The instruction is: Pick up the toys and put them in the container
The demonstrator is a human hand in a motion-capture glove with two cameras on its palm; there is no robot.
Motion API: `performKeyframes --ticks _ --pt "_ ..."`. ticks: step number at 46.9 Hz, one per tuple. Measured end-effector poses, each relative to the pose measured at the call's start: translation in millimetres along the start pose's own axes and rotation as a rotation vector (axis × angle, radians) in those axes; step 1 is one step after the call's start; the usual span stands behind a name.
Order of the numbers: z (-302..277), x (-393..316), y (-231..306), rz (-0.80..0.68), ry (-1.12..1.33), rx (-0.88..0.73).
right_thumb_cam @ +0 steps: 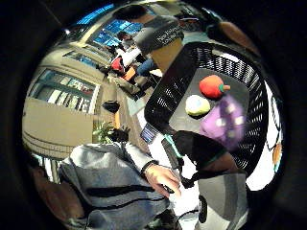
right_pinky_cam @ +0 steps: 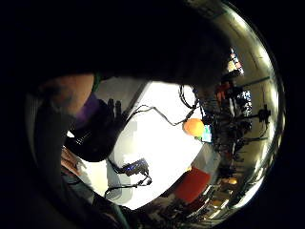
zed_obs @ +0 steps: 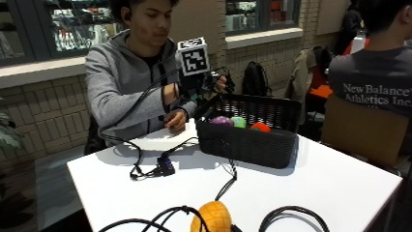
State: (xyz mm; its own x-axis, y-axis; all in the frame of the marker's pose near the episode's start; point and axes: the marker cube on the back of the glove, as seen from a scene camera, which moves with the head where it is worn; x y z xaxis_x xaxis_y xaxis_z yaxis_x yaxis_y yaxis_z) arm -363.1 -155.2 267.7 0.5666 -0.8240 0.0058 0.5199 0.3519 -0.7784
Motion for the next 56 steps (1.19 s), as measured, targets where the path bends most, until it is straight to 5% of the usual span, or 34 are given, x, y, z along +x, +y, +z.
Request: performKeyframes --ticks 11,18,23,34,56 --pt "1 89 36 0.212 0.072 0.001" --pt "4 224 55 0.558 0.089 -0.043" --pt "31 294 72 0.678 0.151 -0.128" --pt "93 337 89 0.792 0.208 -0.222" --pt "126 348 84 0.806 0.143 -0.174"
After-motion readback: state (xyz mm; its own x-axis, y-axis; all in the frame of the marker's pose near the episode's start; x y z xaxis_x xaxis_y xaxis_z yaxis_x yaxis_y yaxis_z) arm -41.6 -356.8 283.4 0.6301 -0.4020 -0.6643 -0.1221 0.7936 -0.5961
